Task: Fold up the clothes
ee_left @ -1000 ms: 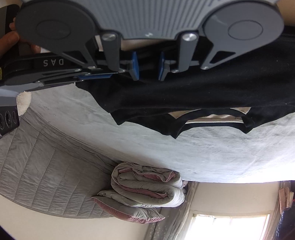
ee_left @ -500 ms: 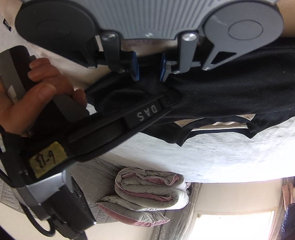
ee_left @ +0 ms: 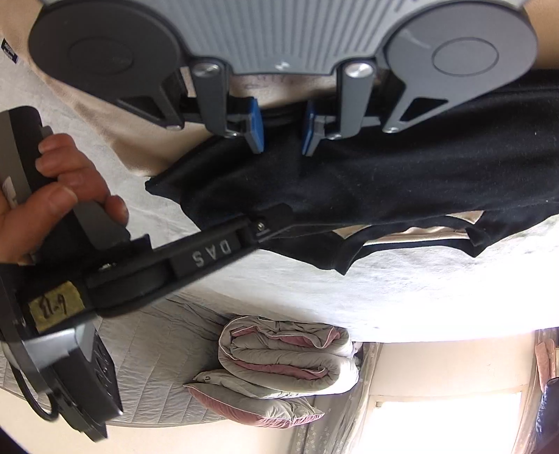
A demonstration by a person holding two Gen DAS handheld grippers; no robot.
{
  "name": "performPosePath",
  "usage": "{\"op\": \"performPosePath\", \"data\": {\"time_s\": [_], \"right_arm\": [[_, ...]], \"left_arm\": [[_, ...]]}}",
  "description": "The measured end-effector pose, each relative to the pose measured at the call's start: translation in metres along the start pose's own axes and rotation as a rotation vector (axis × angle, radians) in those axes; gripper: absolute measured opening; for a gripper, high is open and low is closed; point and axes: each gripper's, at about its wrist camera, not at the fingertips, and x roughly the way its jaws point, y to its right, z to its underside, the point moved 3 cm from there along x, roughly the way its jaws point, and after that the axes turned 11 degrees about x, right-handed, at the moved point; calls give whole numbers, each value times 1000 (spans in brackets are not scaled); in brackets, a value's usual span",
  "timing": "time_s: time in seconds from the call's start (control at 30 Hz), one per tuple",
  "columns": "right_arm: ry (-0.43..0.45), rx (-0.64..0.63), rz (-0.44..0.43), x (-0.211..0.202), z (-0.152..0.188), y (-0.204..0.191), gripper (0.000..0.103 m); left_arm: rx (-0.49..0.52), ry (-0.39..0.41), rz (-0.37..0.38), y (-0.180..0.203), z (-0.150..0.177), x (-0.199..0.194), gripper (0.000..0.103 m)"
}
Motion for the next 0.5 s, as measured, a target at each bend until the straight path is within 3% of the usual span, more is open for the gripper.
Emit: {"op": "performPosePath", "data": {"time_s": [0.1,0.23,0.3,0.43,0.5], "right_arm": [[-2,-8,42,7,11,18,24],[33,170,39,10,-3,45,22],[40,225,23,3,-4,50,28],[42,164,35,-20,14,46,36],[43,129,42,-32,24,43,39]], "left_arm": [[1,-2,-2,0,0,1,23],[-9,-2,-3,-1,-1,1,25],[-25,3,-8,-4,-2,-2,26],[-32,19,-63,-9,-4,-23,43],[-10,31,-112,-18,-4,-38,45]]}}
